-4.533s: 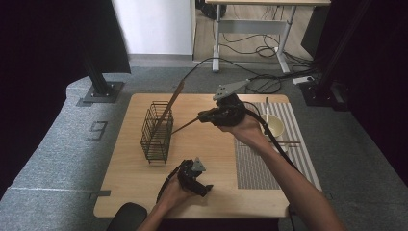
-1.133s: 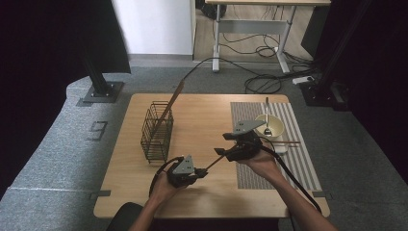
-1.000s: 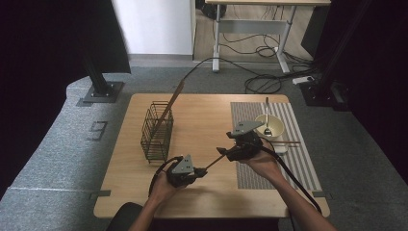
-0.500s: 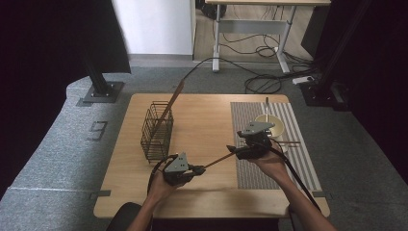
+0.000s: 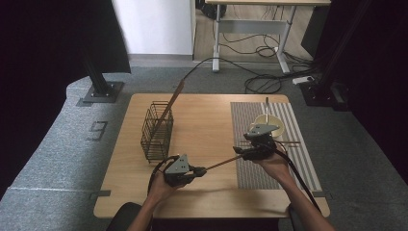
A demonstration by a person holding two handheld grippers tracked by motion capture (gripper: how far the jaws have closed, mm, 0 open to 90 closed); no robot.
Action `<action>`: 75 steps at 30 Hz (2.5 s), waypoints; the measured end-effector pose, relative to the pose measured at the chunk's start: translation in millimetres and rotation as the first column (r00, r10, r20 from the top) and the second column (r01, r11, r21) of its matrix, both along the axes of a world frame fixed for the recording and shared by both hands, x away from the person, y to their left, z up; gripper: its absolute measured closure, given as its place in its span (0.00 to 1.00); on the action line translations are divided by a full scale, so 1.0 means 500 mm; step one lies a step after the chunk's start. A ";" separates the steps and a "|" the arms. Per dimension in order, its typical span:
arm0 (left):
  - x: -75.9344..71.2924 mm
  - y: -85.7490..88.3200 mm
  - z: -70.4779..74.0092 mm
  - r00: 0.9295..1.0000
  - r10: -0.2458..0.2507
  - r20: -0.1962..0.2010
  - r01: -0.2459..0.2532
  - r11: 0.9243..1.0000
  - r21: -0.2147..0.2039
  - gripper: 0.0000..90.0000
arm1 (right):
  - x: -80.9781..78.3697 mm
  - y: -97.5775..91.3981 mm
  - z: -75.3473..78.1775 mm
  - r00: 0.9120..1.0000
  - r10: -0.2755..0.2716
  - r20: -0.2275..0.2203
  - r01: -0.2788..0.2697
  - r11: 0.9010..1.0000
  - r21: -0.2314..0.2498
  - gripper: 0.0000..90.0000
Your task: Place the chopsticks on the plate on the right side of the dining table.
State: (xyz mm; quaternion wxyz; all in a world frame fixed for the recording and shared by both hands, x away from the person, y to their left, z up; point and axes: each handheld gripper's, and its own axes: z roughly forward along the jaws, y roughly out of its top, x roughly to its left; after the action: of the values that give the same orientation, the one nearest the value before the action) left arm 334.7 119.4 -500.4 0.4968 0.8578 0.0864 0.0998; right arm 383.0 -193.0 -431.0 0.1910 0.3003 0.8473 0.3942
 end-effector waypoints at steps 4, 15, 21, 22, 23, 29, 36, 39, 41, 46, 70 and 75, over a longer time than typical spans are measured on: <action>0.001 -0.002 -0.002 1.000 -0.009 -0.009 0.009 1.000 0.014 0.94 | -0.002 -0.007 0.009 1.000 0.017 -0.001 -0.017 1.000 -0.007 0.34; 0.005 -0.009 -0.008 0.999 -0.009 -0.035 0.011 0.997 0.072 0.94 | -0.033 -0.011 0.017 0.989 0.134 -0.070 -0.136 0.990 -0.026 0.29; 0.006 -0.013 -0.011 0.998 -0.013 -0.056 0.018 0.996 0.088 0.94 | -0.049 0.012 -0.003 0.970 0.205 -0.130 -0.216 0.974 -0.072 0.32; 0.006 -0.014 -0.012 0.998 -0.017 -0.058 0.023 0.995 0.093 0.94 | -0.051 0.016 -0.006 0.967 0.221 -0.126 -0.233 0.969 -0.085 0.35; 0.006 -0.015 -0.012 0.998 -0.021 -0.062 0.027 0.995 0.096 0.94 | -0.053 0.020 -0.008 0.965 0.232 -0.125 -0.245 0.965 -0.096 0.37; 0.005 -0.023 -0.017 0.996 -0.042 -0.076 0.051 0.992 0.116 0.94 | -0.066 0.045 -0.025 0.939 0.318 -0.132 -0.337 0.927 -0.165 0.51; 0.003 -0.031 -0.021 0.994 -0.061 -0.086 0.072 0.989 0.131 0.94 | -0.074 0.070 -0.044 0.920 0.361 -0.152 -0.388 0.889 -0.242 0.65; 0.002 -0.032 -0.021 0.994 -0.063 -0.086 0.073 0.989 0.130 0.94 | -0.074 0.073 -0.045 0.912 0.376 -0.164 -0.408 0.875 -0.259 0.72; 0.002 -0.031 -0.020 0.994 -0.065 -0.086 0.076 0.989 0.128 0.94 | -0.074 0.074 -0.044 0.908 0.385 -0.166 -0.417 0.870 -0.263 0.73; 0.003 -0.032 -0.022 0.995 -0.065 -0.081 0.075 0.988 0.134 0.93 | -0.076 0.075 -0.041 0.894 0.409 -0.186 -0.447 0.851 -0.277 0.79; 0.024 -0.013 -0.021 0.980 0.161 -0.117 -0.161 0.987 0.013 0.22 | -0.081 0.050 -0.015 0.868 0.456 -0.198 -0.492 0.846 -0.208 0.92; 0.031 -0.008 -0.024 0.968 0.217 -0.128 -0.217 0.976 0.020 0.13 | -0.081 0.043 -0.010 0.878 0.441 -0.187 -0.474 0.854 -0.213 0.92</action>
State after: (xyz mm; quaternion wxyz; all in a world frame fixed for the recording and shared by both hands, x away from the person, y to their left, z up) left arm 350.3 115.6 -512.4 0.4736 0.8494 0.2114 0.0980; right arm 342.7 -171.6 -435.9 0.0721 0.0884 0.9481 0.2969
